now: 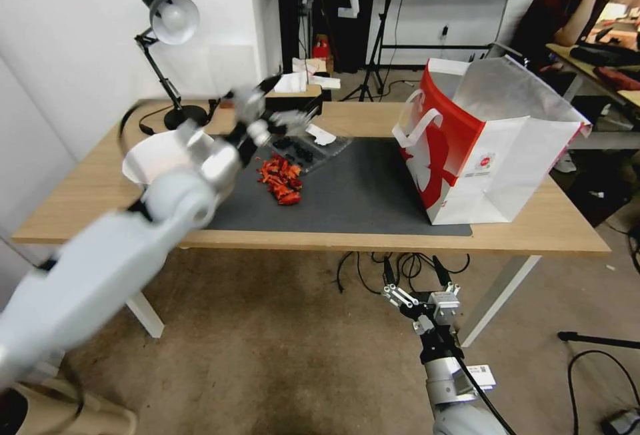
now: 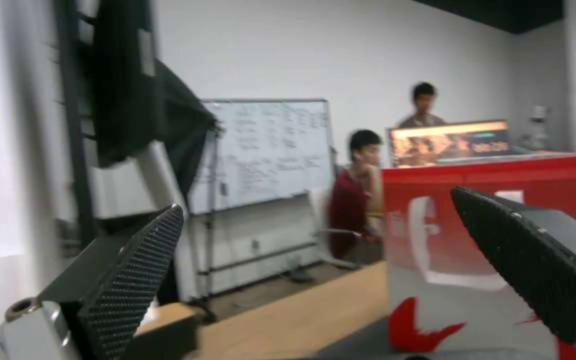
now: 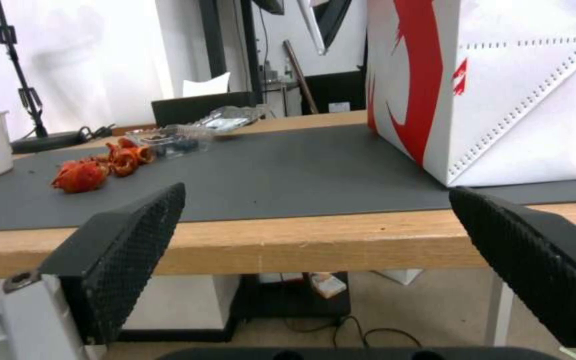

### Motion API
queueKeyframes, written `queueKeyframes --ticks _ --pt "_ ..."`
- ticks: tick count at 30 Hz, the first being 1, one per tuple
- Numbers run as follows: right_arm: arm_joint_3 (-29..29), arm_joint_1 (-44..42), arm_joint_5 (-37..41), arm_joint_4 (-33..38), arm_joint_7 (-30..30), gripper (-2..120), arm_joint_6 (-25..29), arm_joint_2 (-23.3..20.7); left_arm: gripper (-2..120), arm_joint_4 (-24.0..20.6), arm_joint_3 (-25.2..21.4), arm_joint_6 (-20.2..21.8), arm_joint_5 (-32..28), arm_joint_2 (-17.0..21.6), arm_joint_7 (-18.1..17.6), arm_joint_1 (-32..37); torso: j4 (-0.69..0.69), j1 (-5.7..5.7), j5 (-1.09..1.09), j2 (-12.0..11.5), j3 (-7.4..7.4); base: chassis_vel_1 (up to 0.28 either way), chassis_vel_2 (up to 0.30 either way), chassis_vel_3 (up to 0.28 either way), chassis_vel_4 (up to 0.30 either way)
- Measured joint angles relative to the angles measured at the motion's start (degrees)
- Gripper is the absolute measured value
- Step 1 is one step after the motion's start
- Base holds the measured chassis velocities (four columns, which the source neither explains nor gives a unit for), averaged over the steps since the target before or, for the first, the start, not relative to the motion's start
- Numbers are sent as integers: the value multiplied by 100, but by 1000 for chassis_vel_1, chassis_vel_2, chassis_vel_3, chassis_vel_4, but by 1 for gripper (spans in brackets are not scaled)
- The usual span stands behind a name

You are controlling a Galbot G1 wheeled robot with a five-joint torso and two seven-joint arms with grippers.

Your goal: Pick up the trash from the table and place it into the takeout bag.

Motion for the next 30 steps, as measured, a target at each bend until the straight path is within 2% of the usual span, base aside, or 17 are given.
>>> queueKeyframes --ticks 1,3,4,5,9,10,13,15,16,17,21,30 --pt "0 0 0 0 0 100 0 0 100 0 0 0 0 0 0 0 0 0 0 0 0 0 0 0 0" --pt "1 0 0 0 1 100 0 1 100 -186 -555 -119 457 -244 -108 826 -4 0 1 0 0 0 0 0 0" --pt "1 0 -1 0 1 100 0 1 100 -326 -933 -85 647 -498 -118 1506 -2 0 0 0 0 0 0 0 0" --pt "1 0 -1 0 1 100 0 1 100 -326 -933 -85 647 -498 -118 1506 -2 0 0 0 0 0 0 0 0" --pt "0 0 -1 0 0 100 0 1 100 -462 -1747 -164 1347 -1283 -39 2955 0 -1 0 0 0 0 0 0 0" --pt "0 0 -1 0 0 100 0 1 100 -462 -1747 -164 1347 -1283 -39 2955 0 -1 0 0 0 0 0 0 0" --pt "1 0 0 0 0 100 0 1 100 -487 -2220 -365 1752 -1715 5 3742 -1 -1 1 0 0 0 0 0 0" --pt "0 0 0 0 0 100 0 1 100 -485 -2341 -458 1859 -1828 28 3945 1 -1 1 0 0 0 0 0 0" --pt "0 0 -1 0 0 100 0 1 100 -469 -2417 -568 1891 -1901 110 4096 0 -1 1 0 0 0 0 0 0" --pt "0 0 0 0 0 100 0 1 100 -425 -2551 -681 1890 -1999 341 4319 -1 -1 1 0 0 0 0 0 0" --pt "0 0 0 0 0 100 0 1 100 -314 -2713 -891 1868 -2144 529 4618 -1 0 1 0 1 0 0 0 0" --pt "0 0 0 0 0 100 0 1 100 -147 -2829 -1113 1869 -2357 686 4819 -1 0 0 -1 1 0 0 0 0"
